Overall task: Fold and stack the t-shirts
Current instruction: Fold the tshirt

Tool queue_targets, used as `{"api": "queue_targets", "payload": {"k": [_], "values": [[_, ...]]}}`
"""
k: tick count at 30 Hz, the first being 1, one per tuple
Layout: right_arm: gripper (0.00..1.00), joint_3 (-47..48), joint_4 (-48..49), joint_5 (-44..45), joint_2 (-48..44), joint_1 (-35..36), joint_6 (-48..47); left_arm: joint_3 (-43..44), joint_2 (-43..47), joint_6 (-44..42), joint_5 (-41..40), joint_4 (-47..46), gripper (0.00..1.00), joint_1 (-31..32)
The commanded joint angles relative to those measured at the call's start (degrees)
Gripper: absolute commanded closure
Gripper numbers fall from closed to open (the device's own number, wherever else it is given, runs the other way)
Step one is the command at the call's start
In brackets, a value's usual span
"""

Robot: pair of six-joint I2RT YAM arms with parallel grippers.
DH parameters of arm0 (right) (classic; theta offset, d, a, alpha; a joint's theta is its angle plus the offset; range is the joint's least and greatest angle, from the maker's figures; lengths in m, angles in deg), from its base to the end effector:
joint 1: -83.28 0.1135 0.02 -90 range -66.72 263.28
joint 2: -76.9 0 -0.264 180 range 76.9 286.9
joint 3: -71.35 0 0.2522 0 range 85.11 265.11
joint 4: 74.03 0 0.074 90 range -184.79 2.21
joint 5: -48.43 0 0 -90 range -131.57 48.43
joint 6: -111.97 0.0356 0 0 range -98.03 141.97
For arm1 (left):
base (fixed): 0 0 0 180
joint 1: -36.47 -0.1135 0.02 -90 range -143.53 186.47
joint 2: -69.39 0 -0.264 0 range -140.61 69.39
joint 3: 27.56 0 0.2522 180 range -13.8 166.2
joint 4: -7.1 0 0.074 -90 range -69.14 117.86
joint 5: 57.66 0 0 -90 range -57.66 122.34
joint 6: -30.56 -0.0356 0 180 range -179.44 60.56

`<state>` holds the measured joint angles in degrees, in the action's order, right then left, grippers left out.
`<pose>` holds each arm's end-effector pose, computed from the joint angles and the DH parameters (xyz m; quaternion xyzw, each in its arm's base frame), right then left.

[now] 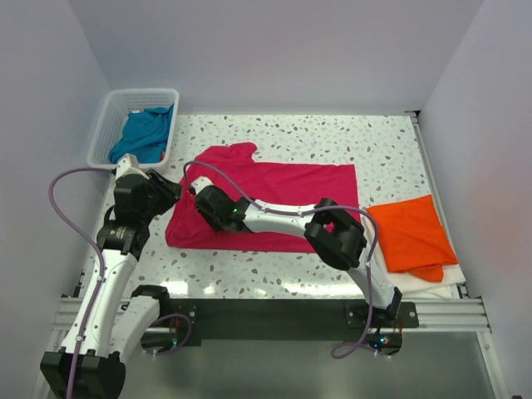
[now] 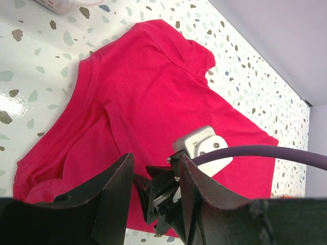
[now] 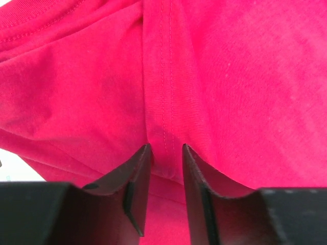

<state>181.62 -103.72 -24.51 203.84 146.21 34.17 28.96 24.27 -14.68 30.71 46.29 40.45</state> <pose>0.2345 0.4359 0.1740 -0.3435 0.8532 0.1149 0.3753 0.1775 -0.0113 0.2993 -0.3052 0.7999 -0.2021 0.4756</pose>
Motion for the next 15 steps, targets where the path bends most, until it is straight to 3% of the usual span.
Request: {"api": "queue_targets", "payload": {"k": [1,10,15], "values": [[0.66,2.37,0.54,1.31,-0.11,0.43,0.1,2.24,0.48,-1.51,0.93,-0.03,0.54,-0.65],[0.92,1.84,0.45,1.57,-1.07,0.43,0.45,1.62,0.21,-1.51,1.36,-0.47,0.54,-1.09],[0.98,1.93,0.63,2.98,-1.78,0.17,0.27,0.92,-0.05,-1.6,1.28,-0.82,0.54,-1.35]]}}
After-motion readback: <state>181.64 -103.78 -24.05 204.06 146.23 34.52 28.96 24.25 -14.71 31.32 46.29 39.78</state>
